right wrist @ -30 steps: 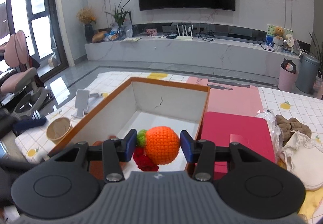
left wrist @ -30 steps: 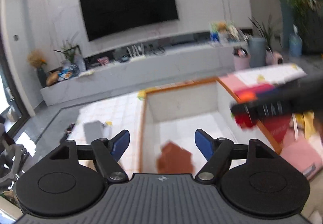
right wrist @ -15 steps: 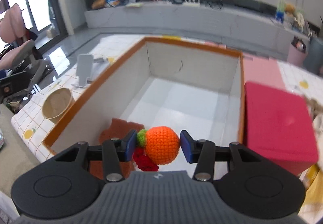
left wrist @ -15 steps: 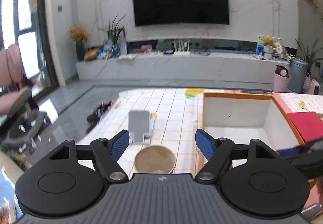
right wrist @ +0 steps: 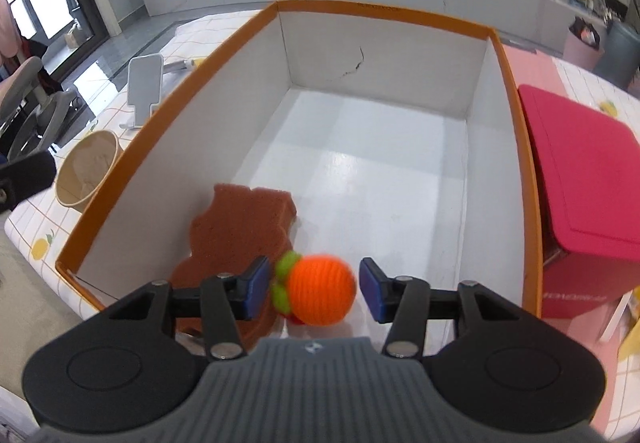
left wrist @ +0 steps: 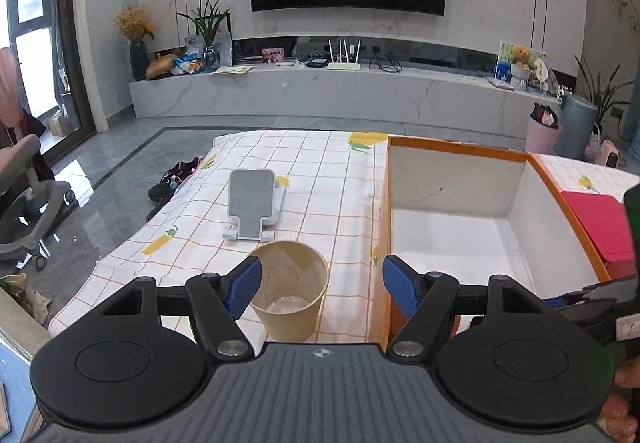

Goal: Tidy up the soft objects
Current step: 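Withdraw both tools from the shoebox back toward the soft items, then grasp the yellow cloth corner with the right tool and lift it, then grasp the white round pad with the left tool while the right tool holds the yellow cloth, then carry the white pad into the shoebox and release it while the right tool holds the cloth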

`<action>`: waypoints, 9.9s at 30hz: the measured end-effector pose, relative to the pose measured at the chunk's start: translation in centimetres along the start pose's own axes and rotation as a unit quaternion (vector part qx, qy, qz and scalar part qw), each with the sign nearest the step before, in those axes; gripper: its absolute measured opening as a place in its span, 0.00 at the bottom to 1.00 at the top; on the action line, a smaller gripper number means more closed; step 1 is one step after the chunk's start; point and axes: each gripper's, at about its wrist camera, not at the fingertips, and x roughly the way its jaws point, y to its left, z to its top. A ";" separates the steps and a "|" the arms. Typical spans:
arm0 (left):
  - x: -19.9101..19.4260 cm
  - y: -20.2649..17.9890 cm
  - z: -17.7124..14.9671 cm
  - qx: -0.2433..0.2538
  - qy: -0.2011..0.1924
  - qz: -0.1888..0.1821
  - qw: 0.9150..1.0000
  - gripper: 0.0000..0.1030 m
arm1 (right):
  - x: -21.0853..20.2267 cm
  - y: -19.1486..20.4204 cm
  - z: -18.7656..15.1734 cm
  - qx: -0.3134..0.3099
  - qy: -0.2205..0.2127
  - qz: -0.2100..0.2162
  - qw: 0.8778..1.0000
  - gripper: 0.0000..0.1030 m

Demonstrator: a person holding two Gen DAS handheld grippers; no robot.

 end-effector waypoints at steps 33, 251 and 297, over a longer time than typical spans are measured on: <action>-7.6 -4.9 1.9 0.012 -0.018 -0.052 0.998 0.80 | -14.6 -4.8 -3.9 0.036 -0.103 0.009 0.994 0.89; -9.7 -27.6 7.0 0.186 -0.185 -0.190 0.946 0.05 | -22.2 -21.1 -10.6 0.089 -0.190 -0.106 0.972 0.03; 2.4 -17.2 -2.7 0.269 -0.010 -0.199 0.942 0.24 | -13.8 -9.0 -0.8 -0.025 -0.181 -0.048 0.982 0.03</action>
